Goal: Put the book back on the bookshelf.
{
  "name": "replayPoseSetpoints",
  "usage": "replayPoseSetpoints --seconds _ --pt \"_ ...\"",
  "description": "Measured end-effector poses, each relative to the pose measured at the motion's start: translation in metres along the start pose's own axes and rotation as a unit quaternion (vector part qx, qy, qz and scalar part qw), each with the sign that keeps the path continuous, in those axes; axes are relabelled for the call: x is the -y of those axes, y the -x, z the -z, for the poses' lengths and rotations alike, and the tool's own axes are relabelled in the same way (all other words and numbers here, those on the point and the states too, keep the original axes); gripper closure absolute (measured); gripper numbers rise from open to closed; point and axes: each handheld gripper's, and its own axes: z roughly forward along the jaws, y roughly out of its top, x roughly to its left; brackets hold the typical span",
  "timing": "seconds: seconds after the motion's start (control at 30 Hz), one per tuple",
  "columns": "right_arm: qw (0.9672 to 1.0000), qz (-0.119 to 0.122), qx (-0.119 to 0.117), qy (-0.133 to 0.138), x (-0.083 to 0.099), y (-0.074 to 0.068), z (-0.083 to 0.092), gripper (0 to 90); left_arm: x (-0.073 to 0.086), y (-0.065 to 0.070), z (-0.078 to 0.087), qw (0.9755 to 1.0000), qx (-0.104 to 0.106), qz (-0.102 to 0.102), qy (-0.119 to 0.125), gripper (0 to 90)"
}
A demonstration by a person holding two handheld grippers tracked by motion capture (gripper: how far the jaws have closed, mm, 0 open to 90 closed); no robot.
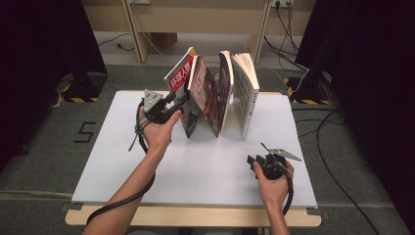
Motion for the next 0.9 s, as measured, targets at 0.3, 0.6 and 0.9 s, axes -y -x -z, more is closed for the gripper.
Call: replayPoseSetpoints --seconds 0.3,0.6,0.9 --pt "1.0000 -0.005 0.000 0.003 -0.001 0.004 0.003 58.7 0.012 0.008 -0.039 0.9989 0.000 0.018 -0.043 60.2" --pt "1.0000 -0.004 0.000 0.006 -0.001 0.006 0.003 58.7 0.010 0.007 -0.050 0.9985 -0.008 0.023 -0.050 77.8" --pt "1.0000 -0.004 0.000 0.004 -0.001 0.005 0.002 58.7 0.005 0.018 -0.056 0.9990 0.013 0.001 -0.042 79.7"
